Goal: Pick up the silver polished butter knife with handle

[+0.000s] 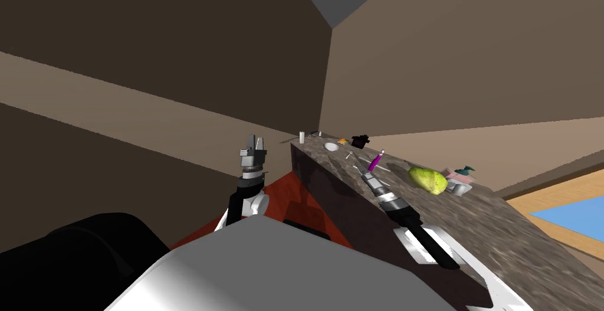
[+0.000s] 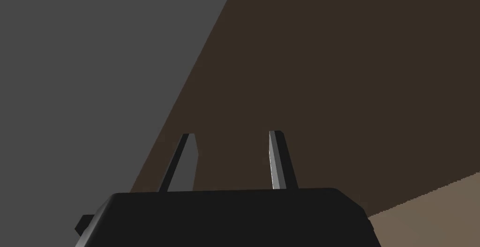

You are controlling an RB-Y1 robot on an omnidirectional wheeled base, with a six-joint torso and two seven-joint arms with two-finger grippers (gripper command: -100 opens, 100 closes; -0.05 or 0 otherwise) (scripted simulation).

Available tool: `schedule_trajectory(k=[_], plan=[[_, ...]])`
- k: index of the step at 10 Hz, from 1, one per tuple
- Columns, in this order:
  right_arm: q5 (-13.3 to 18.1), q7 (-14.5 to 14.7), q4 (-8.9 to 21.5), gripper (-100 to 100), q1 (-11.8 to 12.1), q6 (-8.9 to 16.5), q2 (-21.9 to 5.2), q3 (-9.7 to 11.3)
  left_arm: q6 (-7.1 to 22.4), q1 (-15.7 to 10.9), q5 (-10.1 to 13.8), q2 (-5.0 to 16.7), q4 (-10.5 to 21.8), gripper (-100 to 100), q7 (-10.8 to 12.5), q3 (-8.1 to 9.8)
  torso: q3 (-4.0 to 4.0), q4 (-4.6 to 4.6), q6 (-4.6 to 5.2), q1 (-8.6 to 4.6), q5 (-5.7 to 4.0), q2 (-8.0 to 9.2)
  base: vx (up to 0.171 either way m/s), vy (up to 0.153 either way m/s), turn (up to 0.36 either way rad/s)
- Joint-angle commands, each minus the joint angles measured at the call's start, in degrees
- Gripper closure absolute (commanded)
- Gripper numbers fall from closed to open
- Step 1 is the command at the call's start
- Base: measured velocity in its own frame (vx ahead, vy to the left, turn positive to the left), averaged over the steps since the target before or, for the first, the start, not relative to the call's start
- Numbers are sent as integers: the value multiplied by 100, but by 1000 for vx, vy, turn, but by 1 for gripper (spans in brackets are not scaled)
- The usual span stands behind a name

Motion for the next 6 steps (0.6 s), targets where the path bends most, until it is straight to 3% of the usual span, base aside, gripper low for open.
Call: schedule_trajectory(k=[1, 6], plan=[[126, 42, 233, -100, -32, -42, -286, 51, 0, 0, 0, 0, 0, 0, 0, 0, 0, 0, 0, 0, 0, 0, -6, 7, 167], [370, 142, 669, -100, -78, -119, -960, 179, 0, 0, 0, 0, 0, 0, 0, 0, -3, -1, -2, -5, -1, -4, 1, -3, 115]])
